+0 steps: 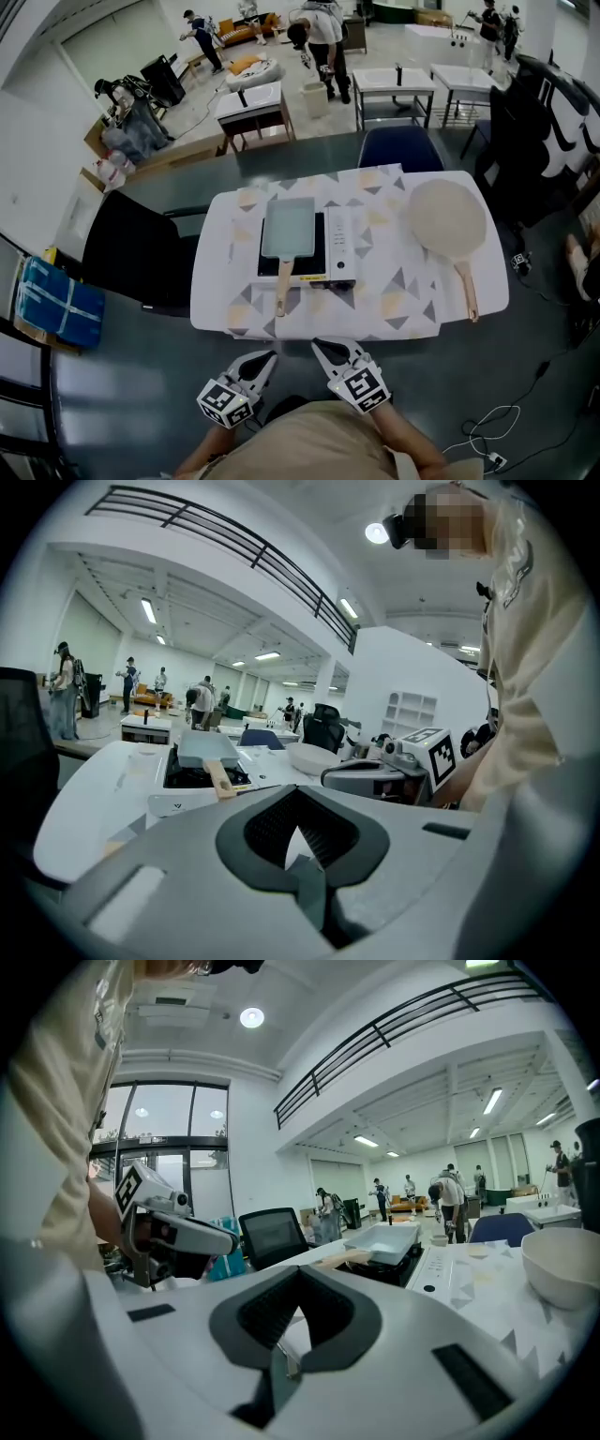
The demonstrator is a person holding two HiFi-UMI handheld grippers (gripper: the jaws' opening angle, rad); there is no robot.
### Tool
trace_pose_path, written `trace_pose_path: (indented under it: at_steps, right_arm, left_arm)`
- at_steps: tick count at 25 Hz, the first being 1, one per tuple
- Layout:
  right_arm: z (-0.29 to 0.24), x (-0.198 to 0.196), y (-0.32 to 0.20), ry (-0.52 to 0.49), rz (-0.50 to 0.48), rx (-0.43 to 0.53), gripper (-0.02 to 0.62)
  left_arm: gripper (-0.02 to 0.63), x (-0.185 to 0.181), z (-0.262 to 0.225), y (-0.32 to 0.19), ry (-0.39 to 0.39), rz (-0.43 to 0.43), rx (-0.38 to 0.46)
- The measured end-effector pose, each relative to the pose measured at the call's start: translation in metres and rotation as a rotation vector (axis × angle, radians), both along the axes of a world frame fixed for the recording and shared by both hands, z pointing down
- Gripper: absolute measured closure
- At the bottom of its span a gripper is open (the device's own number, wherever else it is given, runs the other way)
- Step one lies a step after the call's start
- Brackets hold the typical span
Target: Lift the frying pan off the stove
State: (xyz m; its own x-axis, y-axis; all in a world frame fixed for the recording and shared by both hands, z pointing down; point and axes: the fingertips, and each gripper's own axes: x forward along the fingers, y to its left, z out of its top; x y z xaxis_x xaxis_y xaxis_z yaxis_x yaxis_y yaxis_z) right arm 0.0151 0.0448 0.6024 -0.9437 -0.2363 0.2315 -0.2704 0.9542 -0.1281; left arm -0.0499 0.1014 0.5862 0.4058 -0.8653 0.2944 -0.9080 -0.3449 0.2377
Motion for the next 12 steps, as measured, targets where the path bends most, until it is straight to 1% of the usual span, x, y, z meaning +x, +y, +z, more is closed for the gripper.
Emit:
trace_pose_path:
  at_steps: [5,9,12]
  right_arm:
    - [0.004,-0.003,0.0,0.007,-0.033,-0.017,0.592]
    - [0.008,-0.004,-0.009,0.023,-0.013,-0.033,0.592]
    - [0.01,-0.014,-0.019,0.034,0.005,-0.041,0.592]
  left_arm:
    - [0.606,-0.008,0.009,0.004,0.004,-0.035,-0.032]
    - [0.606,-0.016,0.006,-0.001,0.011,-0.036,-0.039]
    - [0.606,-0.027,0.004,-0.008,0.006,-0.026,-0.036]
